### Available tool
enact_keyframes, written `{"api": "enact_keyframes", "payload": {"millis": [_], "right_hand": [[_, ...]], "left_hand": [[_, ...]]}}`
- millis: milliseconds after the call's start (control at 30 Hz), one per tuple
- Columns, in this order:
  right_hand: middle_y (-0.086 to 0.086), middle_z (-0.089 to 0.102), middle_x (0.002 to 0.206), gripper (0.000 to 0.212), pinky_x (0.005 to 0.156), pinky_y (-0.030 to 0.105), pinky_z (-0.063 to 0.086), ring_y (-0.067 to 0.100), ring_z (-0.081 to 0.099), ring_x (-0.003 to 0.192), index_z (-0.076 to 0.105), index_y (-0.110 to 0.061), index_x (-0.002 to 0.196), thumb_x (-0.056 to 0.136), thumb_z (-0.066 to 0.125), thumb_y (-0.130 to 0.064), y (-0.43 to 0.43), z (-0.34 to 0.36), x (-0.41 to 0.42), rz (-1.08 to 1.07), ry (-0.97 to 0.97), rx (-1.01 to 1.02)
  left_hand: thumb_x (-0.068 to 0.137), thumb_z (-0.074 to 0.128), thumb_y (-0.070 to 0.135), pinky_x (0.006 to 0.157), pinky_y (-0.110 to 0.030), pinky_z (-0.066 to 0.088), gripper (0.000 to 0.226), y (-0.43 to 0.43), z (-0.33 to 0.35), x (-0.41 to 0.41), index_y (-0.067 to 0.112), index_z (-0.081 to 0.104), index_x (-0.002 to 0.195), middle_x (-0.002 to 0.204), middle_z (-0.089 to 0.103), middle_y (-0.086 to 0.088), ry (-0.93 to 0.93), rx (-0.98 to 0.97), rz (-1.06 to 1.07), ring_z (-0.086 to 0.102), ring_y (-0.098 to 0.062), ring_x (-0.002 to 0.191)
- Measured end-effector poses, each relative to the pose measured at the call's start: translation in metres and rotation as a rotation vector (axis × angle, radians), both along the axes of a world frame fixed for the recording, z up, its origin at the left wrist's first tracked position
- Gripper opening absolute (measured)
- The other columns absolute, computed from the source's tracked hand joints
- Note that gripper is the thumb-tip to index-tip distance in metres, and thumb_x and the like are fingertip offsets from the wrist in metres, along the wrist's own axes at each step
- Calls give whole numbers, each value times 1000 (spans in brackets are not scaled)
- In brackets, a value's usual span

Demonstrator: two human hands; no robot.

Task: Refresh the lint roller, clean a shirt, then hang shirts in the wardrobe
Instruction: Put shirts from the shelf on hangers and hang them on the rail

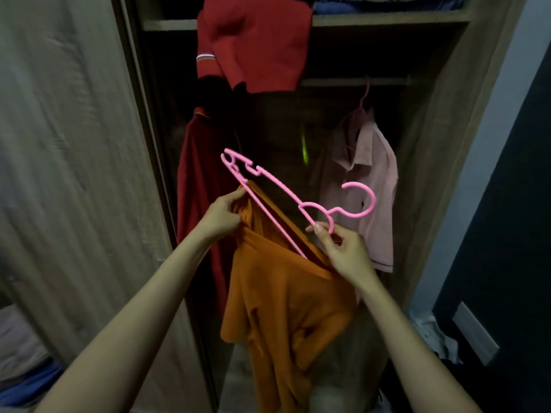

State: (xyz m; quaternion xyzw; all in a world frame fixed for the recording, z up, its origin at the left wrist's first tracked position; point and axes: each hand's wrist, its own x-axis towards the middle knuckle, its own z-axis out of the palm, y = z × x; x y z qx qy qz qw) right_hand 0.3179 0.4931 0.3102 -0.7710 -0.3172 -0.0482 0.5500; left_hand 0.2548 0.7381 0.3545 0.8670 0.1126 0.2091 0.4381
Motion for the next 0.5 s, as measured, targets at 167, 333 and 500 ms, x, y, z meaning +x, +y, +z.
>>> {"api": "enact_keyframes", "payload": {"millis": [167,333,500], "right_hand": [[-15,67,81,19,63,9,41,-12,60,70,68,-34,91,95,49,-35,-24,15,10,67,-14,-200],[-9,69,79,23,63,13,43,-8,62,65,71,-28,93,94,50,-37,-40,25,16,114,18,-295],[-7,71,79,22,63,12,43,-4,62,65,73,-29,90,92,53,-38,-47,24,23,168,-11,-412]], "left_hand": [[71,40,-14,56,-29,41,66,37,-10,0,29,71,110,60,56,0,8,-23,173,46,-18,54],[76,41,-17,67,-38,53,63,52,-5,-7,37,71,89,61,57,-6,35,-17,136,49,-23,60],[82,44,-17,62,-27,59,50,56,5,-15,15,72,107,88,68,2,88,7,40,63,-16,66]]}}
